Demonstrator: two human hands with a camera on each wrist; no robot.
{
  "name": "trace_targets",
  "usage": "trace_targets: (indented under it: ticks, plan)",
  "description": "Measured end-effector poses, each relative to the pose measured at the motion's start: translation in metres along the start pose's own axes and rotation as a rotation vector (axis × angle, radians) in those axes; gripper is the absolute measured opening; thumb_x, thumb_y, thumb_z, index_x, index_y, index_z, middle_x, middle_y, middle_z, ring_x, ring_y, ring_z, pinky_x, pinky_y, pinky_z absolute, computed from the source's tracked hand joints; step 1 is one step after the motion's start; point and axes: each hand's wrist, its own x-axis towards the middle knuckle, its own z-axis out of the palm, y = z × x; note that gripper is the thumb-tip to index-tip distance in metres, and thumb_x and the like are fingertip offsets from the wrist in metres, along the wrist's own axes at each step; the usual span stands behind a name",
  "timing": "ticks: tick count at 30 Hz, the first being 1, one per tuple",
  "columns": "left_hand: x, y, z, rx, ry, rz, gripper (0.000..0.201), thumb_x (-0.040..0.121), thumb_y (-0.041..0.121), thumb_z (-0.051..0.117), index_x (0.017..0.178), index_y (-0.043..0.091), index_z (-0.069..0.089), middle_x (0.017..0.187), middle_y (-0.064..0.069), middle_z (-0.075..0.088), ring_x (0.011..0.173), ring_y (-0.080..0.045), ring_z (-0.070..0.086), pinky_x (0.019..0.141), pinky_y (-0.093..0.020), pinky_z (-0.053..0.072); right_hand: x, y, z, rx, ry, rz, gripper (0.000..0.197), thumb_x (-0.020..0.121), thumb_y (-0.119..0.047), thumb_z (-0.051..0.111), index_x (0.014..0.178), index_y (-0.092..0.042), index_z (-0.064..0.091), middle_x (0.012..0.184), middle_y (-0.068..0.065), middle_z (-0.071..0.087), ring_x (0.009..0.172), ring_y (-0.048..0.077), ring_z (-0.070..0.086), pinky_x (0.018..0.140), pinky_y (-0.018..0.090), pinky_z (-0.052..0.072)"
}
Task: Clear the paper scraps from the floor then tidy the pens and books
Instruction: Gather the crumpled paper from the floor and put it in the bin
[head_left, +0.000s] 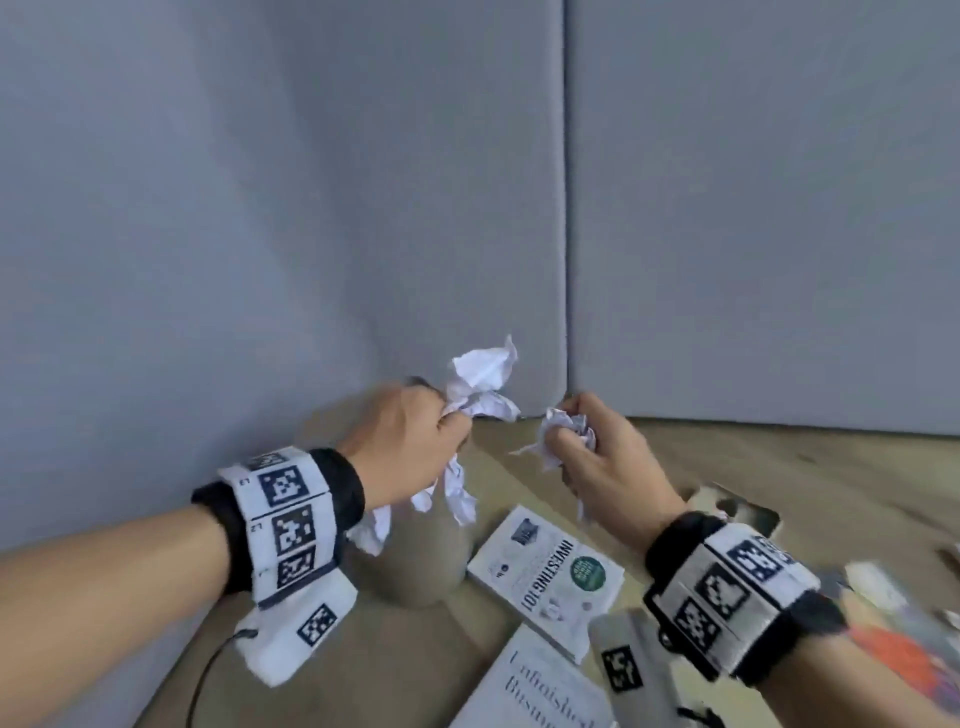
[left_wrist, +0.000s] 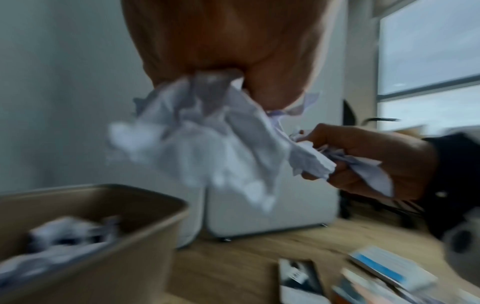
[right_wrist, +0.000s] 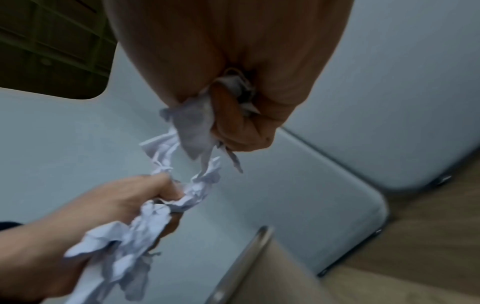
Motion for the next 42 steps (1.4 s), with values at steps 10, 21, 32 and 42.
trace_targets:
  ticks: [10, 21, 32, 42]
  plan:
    - [0.015, -0.112, -0.001, 0.157, -0.169, -0.449, 0.041, 0.095, 0.039, 0.045, 0.065, 0.012, 0.051, 0.07, -0.011, 0.06, 0.073, -0.032, 0.058, 0.061, -0.029, 0.039, 0.105, -0.036, 0.151, -0.181, -0.178, 0.191, 0.047, 0.087, -0.041, 0.054, 0.123, -0.014, 0.045, 0.121, 0.015, 0.049, 0.096, 0.029, 0.051, 0.081, 0.033, 0.041]
    - [0.049, -0.144, 0.049, 0.034, -0.24, -0.503, 0.038, 0.093, 0.042, 0.046, 0.122, 0.016, 0.048, 0.127, -0.013, 0.047, 0.106, -0.031, 0.053, 0.091, -0.035, 0.043, 0.117, 0.009, 0.134, 0.101, -0.156, 0.122, 0.037, 0.095, -0.025, 0.051, 0.13, -0.016, 0.053, 0.127, 0.005, 0.058, 0.122, 0.022, 0.053, 0.104, 0.037, 0.042]
    - [0.069, 0.018, 0.092, -0.208, -0.002, 0.171, 0.004, 0.087, 0.023, 0.053, 0.086, 0.019, 0.052, 0.083, 0.0, 0.057, 0.076, -0.023, 0.054, 0.071, -0.034, 0.046, 0.013, 0.091, -0.006, -0.318, 0.232, 0.079, 0.014, 0.088, -0.008, 0.059, 0.087, -0.018, 0.069, 0.09, -0.003, 0.071, 0.082, 0.011, 0.065, 0.079, 0.024, 0.051]
    - [-0.021, 0.231, 0.212, -0.215, -0.528, 0.685, 0.013, 0.091, 0.028, 0.048, 0.089, 0.017, 0.054, 0.103, -0.01, 0.062, 0.095, -0.031, 0.058, 0.071, -0.031, 0.039, -0.246, 0.166, -0.204, -0.669, 0.323, 0.989, 0.014, 0.09, -0.024, 0.06, 0.098, -0.014, 0.066, 0.104, 0.012, 0.069, 0.089, 0.025, 0.058, 0.078, 0.028, 0.043]
